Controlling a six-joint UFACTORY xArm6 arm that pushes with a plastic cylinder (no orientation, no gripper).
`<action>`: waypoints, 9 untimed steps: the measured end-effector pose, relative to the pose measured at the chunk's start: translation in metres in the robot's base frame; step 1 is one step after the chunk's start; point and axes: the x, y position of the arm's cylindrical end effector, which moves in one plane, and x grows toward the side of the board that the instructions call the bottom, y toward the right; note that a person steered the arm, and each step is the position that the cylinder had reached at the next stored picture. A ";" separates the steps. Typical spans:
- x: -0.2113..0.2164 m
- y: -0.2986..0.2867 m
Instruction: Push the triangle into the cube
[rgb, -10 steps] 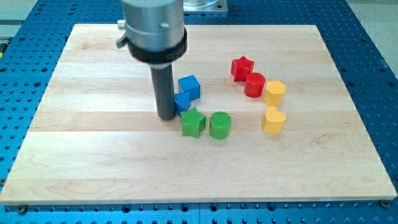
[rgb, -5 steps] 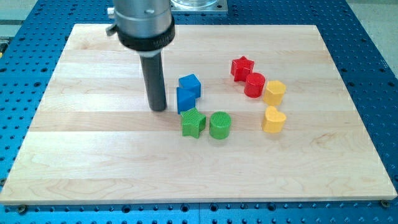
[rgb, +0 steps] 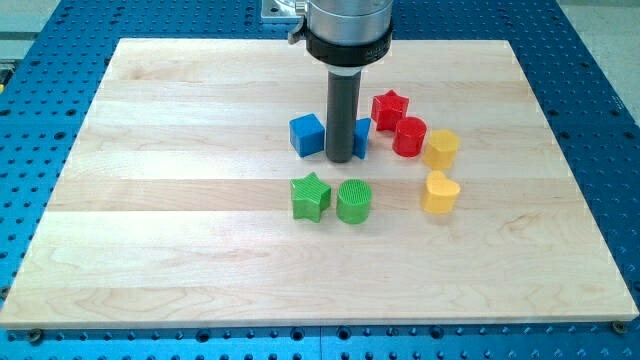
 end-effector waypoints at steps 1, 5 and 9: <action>0.011 0.019; -0.011 0.072; -0.029 0.021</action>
